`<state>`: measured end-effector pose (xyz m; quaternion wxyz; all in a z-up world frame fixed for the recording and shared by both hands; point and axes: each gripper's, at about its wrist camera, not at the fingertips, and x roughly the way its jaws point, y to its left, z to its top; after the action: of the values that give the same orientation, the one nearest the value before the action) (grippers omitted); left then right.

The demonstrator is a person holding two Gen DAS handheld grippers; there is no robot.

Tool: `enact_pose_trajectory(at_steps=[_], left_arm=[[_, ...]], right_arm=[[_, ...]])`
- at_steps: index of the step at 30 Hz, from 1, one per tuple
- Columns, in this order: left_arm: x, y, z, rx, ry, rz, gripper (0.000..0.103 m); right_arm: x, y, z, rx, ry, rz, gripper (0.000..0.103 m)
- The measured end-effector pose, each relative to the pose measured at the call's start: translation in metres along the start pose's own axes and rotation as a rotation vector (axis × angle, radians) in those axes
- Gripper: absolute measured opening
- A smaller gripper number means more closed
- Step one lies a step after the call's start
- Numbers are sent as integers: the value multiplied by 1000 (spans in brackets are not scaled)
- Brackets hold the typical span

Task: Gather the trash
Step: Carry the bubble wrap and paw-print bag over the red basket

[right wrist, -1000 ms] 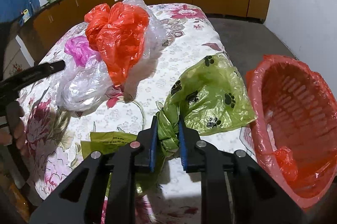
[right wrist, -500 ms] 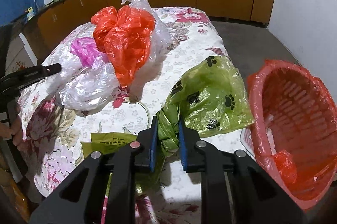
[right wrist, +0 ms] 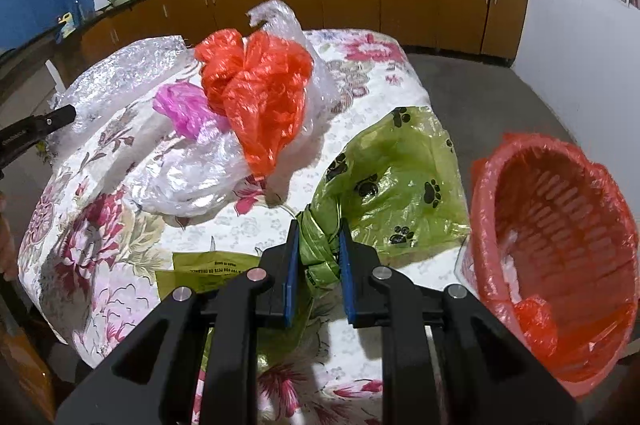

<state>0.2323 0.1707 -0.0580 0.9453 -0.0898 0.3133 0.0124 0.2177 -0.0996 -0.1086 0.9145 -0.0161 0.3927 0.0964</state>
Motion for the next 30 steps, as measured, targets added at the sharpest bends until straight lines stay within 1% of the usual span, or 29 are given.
enact_pose_trajectory(at_steps=[7,13,16,22,30], left_arm=[[-26,-9,3,4,-46,-32,9],[-49,-31,7,38,-79,-93,9],[-56,-47,7,63,-87,-126,9],[-69,-85,6,109,-99,-211,9],[-70,-143,-3,164,-81,-334,9]], right_arm=[[-18,-1,7,-28,-48,-10,19],[-34,-12,7,-32,-84,-35,18],[-40,-20,6,-24,-95,-50,18],[-57,-43,2,-15,-122,-108,19],[-79,-90,-5,47,-147,-198,18]])
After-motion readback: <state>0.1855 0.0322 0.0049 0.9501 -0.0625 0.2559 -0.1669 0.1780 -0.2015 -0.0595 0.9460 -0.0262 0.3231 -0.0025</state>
